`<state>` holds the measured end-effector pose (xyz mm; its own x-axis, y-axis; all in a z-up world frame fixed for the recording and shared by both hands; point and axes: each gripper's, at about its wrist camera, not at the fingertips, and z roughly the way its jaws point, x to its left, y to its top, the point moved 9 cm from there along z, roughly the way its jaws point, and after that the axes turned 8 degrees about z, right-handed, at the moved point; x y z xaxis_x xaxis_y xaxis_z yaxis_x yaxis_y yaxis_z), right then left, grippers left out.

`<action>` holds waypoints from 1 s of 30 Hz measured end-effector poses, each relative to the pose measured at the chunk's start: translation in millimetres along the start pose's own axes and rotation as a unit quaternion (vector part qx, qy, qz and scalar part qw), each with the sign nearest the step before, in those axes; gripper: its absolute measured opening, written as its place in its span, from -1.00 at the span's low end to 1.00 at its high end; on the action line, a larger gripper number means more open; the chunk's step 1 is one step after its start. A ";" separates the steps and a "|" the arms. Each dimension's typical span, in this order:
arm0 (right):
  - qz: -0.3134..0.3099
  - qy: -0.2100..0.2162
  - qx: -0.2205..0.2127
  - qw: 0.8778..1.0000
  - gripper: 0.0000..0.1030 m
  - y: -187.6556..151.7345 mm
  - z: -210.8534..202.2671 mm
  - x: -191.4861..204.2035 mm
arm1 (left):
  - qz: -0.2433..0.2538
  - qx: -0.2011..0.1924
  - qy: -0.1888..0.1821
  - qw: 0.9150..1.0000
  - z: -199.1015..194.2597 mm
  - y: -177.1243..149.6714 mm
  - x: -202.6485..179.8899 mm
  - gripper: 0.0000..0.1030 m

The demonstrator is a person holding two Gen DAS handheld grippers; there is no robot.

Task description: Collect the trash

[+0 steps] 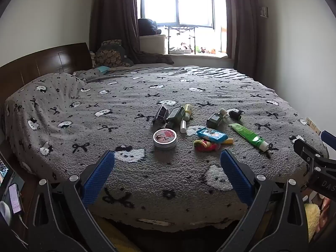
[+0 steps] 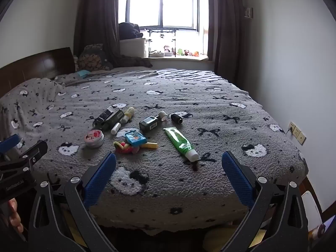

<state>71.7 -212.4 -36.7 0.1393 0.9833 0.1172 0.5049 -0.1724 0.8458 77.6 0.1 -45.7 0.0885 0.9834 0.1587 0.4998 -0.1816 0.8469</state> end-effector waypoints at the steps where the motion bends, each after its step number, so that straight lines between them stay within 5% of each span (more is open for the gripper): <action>1: 0.001 0.002 -0.004 1.000 0.95 1.2 -0.3 0.3 | 0.001 0.001 0.000 1.000 0.1 -0.1 -0.1 0.86; 30: -0.009 0.010 -0.009 1.000 0.95 7.6 -6.8 8.6 | -0.004 -0.004 0.005 1.000 -4.1 7.8 7.8 0.86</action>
<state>70.9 -204.9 -25.7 0.1128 0.9873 0.1120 0.4913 -0.1534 0.8574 78.6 6.3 -35.8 0.0766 0.9847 0.1563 0.4939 -0.1737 0.8520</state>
